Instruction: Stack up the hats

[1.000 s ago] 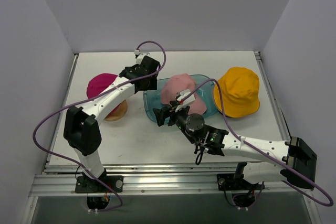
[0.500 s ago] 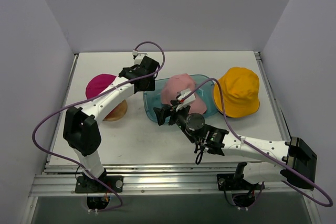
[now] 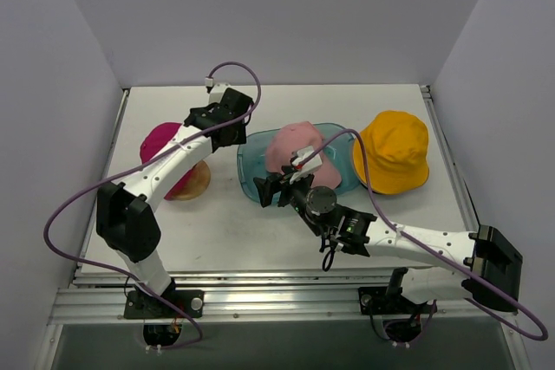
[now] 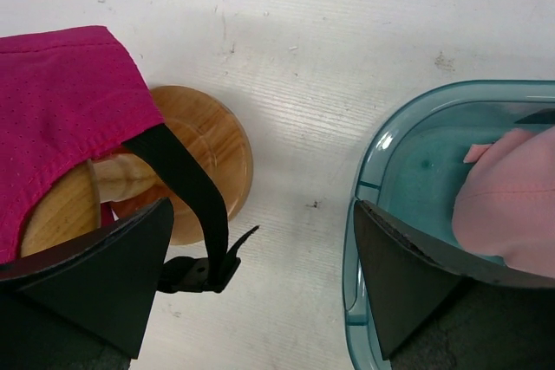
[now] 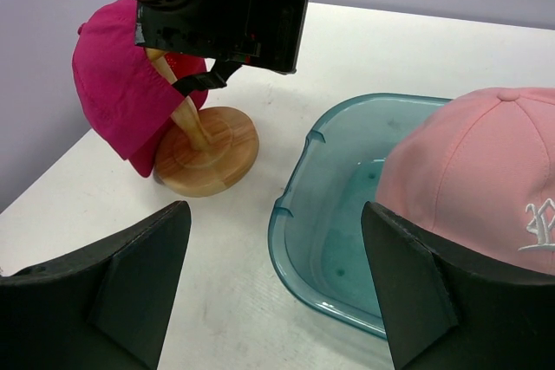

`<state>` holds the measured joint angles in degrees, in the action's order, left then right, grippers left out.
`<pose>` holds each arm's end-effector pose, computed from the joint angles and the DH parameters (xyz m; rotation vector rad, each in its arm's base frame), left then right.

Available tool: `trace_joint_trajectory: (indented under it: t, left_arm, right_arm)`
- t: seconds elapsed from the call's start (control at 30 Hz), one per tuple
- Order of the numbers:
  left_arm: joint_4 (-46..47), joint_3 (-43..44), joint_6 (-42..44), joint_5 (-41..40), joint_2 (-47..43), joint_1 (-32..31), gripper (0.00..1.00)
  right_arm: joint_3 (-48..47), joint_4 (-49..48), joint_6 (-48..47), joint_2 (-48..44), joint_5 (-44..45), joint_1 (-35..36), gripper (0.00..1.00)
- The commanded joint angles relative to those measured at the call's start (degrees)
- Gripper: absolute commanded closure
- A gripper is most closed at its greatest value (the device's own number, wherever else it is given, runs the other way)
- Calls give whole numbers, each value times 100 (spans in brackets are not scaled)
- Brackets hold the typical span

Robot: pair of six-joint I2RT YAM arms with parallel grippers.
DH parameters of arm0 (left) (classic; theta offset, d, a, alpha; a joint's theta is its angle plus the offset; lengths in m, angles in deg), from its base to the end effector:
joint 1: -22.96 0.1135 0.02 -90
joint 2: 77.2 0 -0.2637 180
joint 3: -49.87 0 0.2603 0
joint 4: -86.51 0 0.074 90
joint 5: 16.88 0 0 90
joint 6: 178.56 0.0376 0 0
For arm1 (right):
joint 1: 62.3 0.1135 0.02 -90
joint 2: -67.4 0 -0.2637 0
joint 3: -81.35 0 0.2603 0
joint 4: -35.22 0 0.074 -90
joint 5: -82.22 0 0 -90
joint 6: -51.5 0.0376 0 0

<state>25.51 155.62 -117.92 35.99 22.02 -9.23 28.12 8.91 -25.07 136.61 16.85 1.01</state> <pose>0.3348 -0.1839 0.3188 -0.1890 2.2853 0.2841 0.1411 0.2459 0.3078 -0.2598 1.4330 0.8072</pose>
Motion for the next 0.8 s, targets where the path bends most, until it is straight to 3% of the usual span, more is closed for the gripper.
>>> trace_joint_trajectory:
  t: [0.0, 0.23, 0.53, 0.77]
  left_arm:
    - [-75, 136, -26, -163, -289, 37, 6]
    - [48, 171, 80, 56, -517, 11, 6]
    - [417, 22, 203, 925, -1273, 10, 6]
    - [997, -567, 370, 1917, -2353, 10, 6]
  right_arm:
    - [-53, -273, 10, 31, 69, -47, 25]
    - [-378, 156, 45, 137, 69, -231, 24]
    - [-1019, 1001, 449, 575, -422, -1381, 29]
    - [-1976, 1633, 512, 1532, -1126, -2173, 31]
